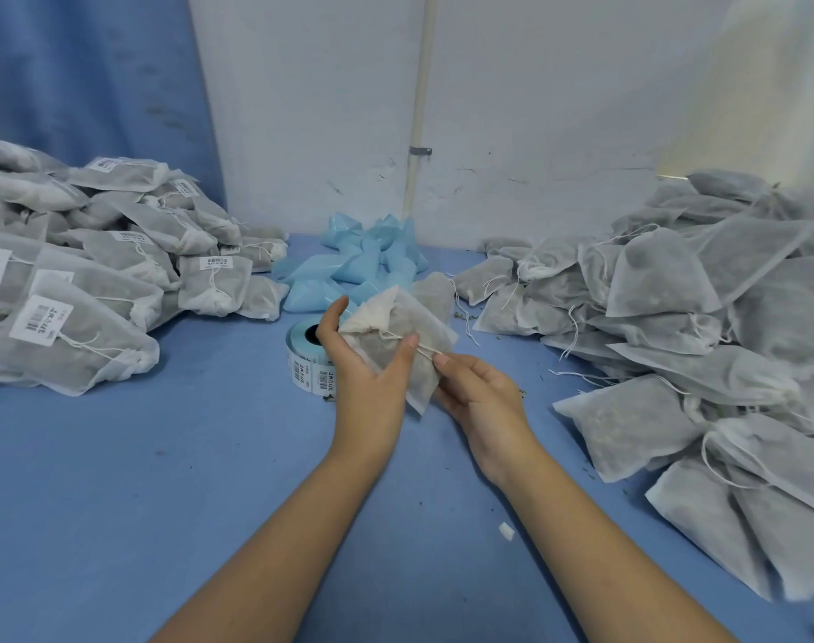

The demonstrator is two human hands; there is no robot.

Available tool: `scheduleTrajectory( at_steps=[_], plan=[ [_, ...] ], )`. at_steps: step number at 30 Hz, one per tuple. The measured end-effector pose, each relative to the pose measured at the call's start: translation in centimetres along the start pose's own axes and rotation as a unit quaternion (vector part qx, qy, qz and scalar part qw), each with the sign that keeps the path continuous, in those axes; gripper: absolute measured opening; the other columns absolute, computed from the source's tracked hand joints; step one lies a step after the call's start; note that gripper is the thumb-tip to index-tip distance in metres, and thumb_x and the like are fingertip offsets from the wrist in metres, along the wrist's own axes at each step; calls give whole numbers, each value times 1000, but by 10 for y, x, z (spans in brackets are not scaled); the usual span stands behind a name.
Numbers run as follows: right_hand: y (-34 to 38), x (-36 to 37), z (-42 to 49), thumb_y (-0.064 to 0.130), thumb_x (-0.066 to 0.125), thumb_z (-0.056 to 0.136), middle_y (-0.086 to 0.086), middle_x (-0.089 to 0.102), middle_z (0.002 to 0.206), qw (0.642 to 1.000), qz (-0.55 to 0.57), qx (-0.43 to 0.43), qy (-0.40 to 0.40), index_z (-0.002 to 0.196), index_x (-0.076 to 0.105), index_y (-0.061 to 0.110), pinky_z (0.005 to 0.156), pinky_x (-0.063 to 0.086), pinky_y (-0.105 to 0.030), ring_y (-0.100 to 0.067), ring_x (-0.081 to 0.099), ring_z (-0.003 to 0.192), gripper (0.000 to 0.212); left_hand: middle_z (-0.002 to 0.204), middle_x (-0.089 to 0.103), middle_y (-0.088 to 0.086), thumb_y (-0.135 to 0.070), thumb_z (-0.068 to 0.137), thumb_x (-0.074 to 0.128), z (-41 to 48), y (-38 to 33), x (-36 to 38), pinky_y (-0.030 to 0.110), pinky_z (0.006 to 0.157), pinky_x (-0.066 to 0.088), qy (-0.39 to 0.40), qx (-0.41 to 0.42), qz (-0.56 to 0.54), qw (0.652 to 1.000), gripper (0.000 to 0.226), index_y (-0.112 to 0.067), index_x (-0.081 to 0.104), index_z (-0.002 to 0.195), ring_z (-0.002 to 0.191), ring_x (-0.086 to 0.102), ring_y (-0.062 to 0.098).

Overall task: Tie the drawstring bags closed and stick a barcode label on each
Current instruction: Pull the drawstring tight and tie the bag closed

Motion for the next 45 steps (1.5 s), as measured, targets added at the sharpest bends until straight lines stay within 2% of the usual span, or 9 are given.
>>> scheduleTrajectory(
  at_steps=[5,8,12,22,25,29,35,40,45],
  plan=[
    [0,4,0,8,67,85,-6,68,83,998,-58,-16,-2,84,66,9,84,53,-28,-17,63,82,1,123,56,0,-3,82,70,8,-1,-6,18,89,49,-35,-51,-42,997,54,-17,42,126,109,58,10],
    [2,-2,2,-3,56,88,-3,67,75,999,-3,-30,-44,79,60,8,63,54,-20,-17,63,70,14,81,66,-9,-6,81,67,14,-1,-14,15,64,48,-25,-82,14,996,17,-22,62,85,76,61,9],
    [2,-10,6,-10,44,89,-9,60,90,996,6,-38,-84,85,56,6,55,53,-20,-14,62,58,20,59,43,-9,-3,83,56,16,-5,-21,15,52,30,34,3,200,979,39,-21,41,52,55,40,4],
    [-1,0,1,-8,44,89,-2,60,96,977,-188,-92,-39,94,58,16,59,51,-19,-8,58,54,28,54,32,-4,-17,95,45,19,12,-25,32,51,21,62,-4,346,936,44,-15,27,56,54,28,15],
    [3,5,-3,1,50,91,0,56,95,931,-320,-173,-12,105,59,29,65,45,-20,-8,53,62,32,57,39,-7,-5,87,49,20,14,-21,32,56,27,110,5,310,944,38,-19,35,56,58,36,15],
    [8,9,-7,13,45,97,9,47,95,809,-520,-274,22,127,55,34,70,42,-24,-3,46,77,38,65,56,-21,3,79,52,12,7,-11,22,63,36,230,31,241,942,46,-36,55,55,66,49,-2],
    [15,2,-6,23,43,100,2,53,104,730,-621,-283,-44,106,58,20,71,43,-37,-23,54,88,17,75,55,-19,-20,73,45,11,8,-14,25,66,38,211,52,277,936,18,-36,48,65,73,50,1],
    [19,-6,-5,18,44,100,1,55,106,763,-577,-272,-104,107,59,16,76,44,-36,-21,55,95,17,65,51,-26,-2,83,50,14,14,-22,16,56,28,171,45,276,945,42,-34,41,56,63,47,-5],
    [17,-6,-5,9,46,98,11,58,109,836,-478,-259,-74,136,46,21,76,39,-11,-10,56,96,39,70,55,-20,-15,65,45,11,10,-18,17,64,36,200,12,193,960,18,-32,51,64,67,49,-2]
  ],
)
Point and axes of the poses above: each hand's wrist, its own z-axis towards the middle knuckle, its own x-axis out of the palm, y = z × x, the point moved 4 cm from there along z, towards the middle knuckle
